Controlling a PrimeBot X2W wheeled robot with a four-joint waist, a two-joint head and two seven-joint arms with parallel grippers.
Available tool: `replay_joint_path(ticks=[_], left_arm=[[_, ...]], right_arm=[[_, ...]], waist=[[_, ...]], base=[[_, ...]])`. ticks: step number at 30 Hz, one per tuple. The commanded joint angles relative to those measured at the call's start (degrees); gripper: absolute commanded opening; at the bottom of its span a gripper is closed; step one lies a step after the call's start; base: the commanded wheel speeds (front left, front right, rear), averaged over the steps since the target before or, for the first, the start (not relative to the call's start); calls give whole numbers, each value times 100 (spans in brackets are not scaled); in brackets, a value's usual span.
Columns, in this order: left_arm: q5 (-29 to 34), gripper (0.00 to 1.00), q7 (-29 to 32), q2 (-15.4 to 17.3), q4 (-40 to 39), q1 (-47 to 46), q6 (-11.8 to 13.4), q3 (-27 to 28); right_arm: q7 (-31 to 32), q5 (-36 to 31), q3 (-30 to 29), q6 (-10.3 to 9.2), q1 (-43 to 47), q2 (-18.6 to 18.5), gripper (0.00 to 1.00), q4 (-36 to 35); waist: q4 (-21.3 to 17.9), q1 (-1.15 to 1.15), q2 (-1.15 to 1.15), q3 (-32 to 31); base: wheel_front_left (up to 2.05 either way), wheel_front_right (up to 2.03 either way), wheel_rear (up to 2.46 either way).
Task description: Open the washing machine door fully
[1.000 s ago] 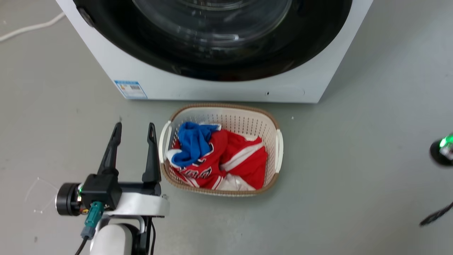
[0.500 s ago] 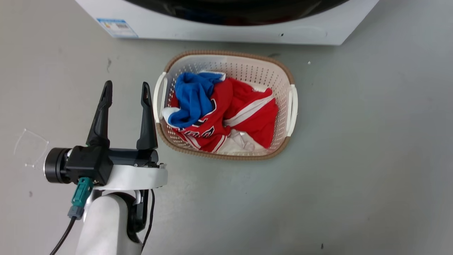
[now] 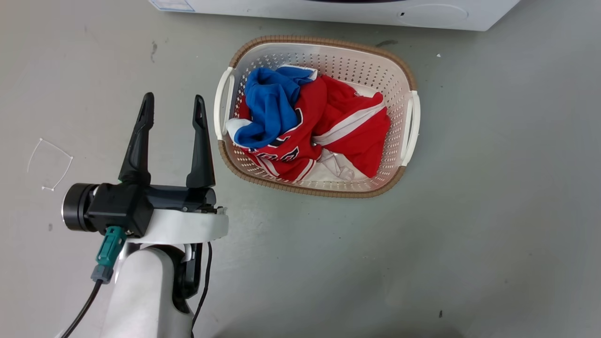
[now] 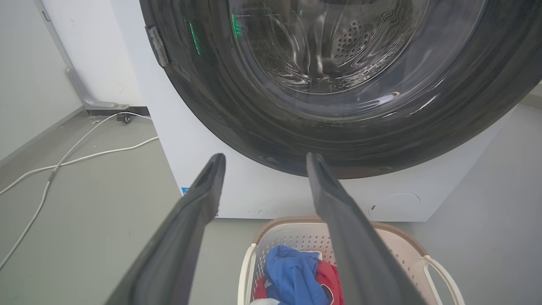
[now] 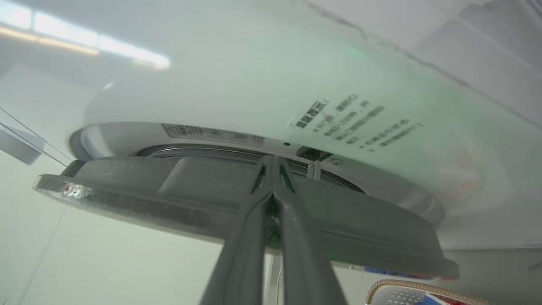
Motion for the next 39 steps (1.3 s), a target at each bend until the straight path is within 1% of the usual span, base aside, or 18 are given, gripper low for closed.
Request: replay_joint_path(ticks=[1,6,12,17,26,31,39], left_arm=[[-12,100,-16,-10,-11,-74,21,-21],[-37,100,-16,-10,19,-112,29,-59],[-88,100,-16,-9,87,-84,46,-89],[-69,100,-16,-10,157,4,59,-54],[60,100,-16,-10,238,167,-25,6],[96,100,-16,-10,261,228,-53,44],[149,100,-16,-10,344,357,-97,94]], right_arm=[[36,-89,75,2,-221,11,0,94],[196,-232,271,2,-507,53,0,255],[437,-328,423,4,-453,71,0,286],[652,-330,527,10,-162,90,0,128],[910,-404,757,10,651,137,0,-300],[989,-473,853,10,1005,126,0,-540],[1222,-345,1058,9,1809,270,0,-1059]], waist=[[33,-1,0,40],[98,-1,0,89],[145,-1,0,20],[115,-1,0,-136],[-63,-1,0,-509],[-130,-1,0,-615],[-206,-1,0,-831]], base=[[0,0,0],[0,0,0],[0,0,0],[0,0,0],[0,0,0],[0,0,0],[0,0,0]])
